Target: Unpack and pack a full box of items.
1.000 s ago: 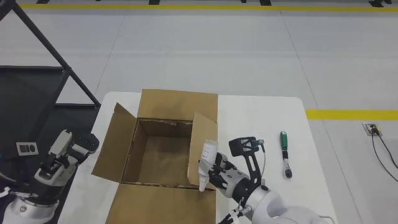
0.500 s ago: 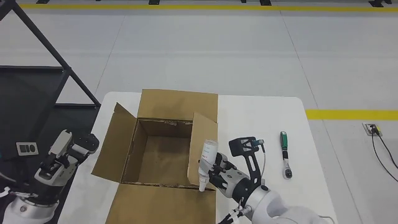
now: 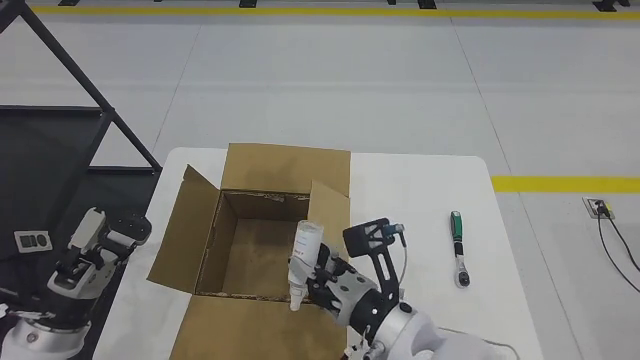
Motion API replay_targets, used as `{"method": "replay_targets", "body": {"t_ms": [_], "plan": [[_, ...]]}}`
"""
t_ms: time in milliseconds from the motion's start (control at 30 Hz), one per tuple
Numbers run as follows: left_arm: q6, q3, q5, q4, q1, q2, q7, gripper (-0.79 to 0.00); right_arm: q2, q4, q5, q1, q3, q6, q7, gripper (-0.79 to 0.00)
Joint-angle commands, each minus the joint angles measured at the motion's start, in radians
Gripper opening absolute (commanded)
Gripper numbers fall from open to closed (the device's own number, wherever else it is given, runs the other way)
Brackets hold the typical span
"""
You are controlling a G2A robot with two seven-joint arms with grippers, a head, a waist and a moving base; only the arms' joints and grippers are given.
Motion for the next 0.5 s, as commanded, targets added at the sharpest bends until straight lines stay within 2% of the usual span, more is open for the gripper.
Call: {"method": "replay_targets", "body": {"t_ms": [0,133,233,367,467], "plan": [[-0.008,-0.017,-0.015,0.006,0.006,-0.001,0.014,0.000,-0.011,0.038,-0.048,0.049,-0.067,0.031,0.011,-0.785],[-0.025,-0.066,-0.047,0.023,0.027,-0.003,0.034,0.000,-0.045,0.142,-0.156,0.153,-0.193,0.109,0.022,-0.785],[-0.030,-0.089,-0.067,0.031,0.039,-0.004,0.037,0.000,-0.059,0.170,-0.219,0.193,-0.242,0.125,0.051,-0.785],[-0.031,-0.095,-0.072,0.032,0.043,-0.004,0.036,0.000,-0.067,0.146,-0.324,0.199,-0.270,0.148,0.088,-0.785],[-0.031,-0.095,-0.072,0.032,0.043,-0.004,0.036,0.000,-0.062,0.116,-0.421,0.181,-0.281,0.120,0.131,-0.785]]}}
